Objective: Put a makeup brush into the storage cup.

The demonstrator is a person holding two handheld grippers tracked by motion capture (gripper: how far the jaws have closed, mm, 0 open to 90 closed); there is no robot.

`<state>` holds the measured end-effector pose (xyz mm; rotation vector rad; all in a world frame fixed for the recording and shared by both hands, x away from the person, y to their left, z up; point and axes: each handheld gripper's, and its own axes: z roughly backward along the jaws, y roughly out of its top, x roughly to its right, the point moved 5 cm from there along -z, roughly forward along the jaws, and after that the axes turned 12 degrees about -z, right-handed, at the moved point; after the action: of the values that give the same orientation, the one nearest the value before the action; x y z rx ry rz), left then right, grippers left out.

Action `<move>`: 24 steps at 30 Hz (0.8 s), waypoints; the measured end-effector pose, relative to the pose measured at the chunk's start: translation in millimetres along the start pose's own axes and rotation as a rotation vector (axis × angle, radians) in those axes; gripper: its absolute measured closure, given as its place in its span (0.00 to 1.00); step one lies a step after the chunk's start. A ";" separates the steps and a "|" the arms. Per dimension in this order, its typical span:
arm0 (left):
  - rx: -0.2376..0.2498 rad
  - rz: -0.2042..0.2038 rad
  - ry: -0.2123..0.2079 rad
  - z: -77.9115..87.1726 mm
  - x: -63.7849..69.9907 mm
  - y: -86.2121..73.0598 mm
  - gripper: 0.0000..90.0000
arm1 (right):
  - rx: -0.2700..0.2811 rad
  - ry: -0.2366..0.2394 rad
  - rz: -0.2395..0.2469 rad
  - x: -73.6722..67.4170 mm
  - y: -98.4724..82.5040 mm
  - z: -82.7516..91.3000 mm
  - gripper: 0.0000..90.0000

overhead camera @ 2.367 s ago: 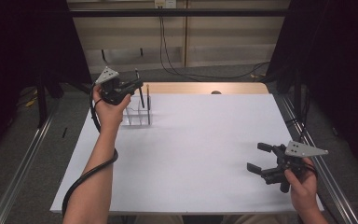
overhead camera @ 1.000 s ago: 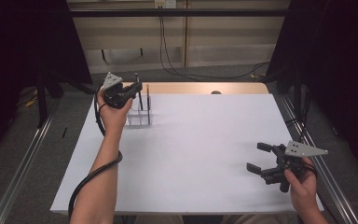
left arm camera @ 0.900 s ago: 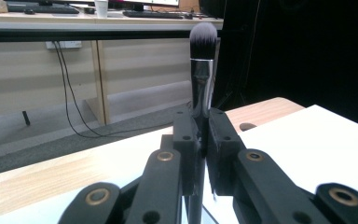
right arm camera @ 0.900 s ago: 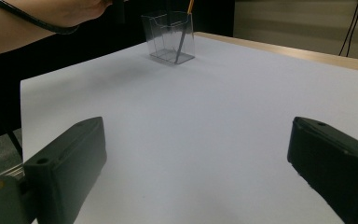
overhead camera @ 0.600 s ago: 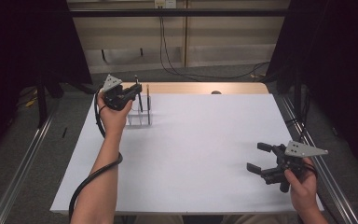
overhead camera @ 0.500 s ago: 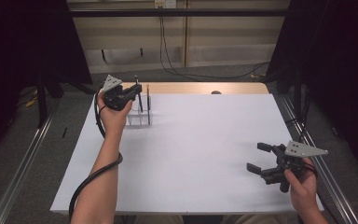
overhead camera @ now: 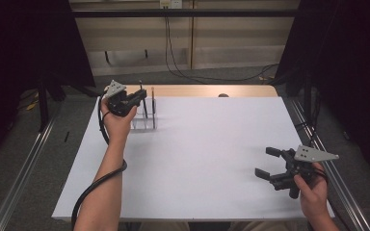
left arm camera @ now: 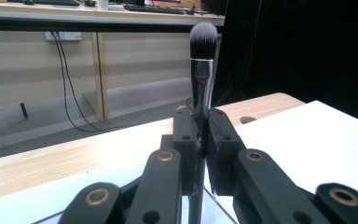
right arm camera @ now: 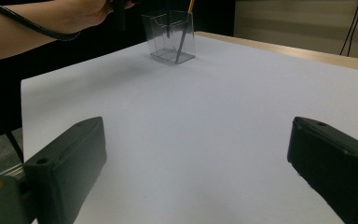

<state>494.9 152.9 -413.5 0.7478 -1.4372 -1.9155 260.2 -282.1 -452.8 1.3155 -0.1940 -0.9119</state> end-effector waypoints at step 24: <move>0.016 0.067 -0.042 11.8 3.2 -7.4 0.48 | -0.003 0.009 0.007 -2.2 0.8 -3.0 0.05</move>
<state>482.9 159.4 -417.9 0.6622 -1.4861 -1.8808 261.0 -278.4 -452.2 1.3152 -0.1906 -0.9000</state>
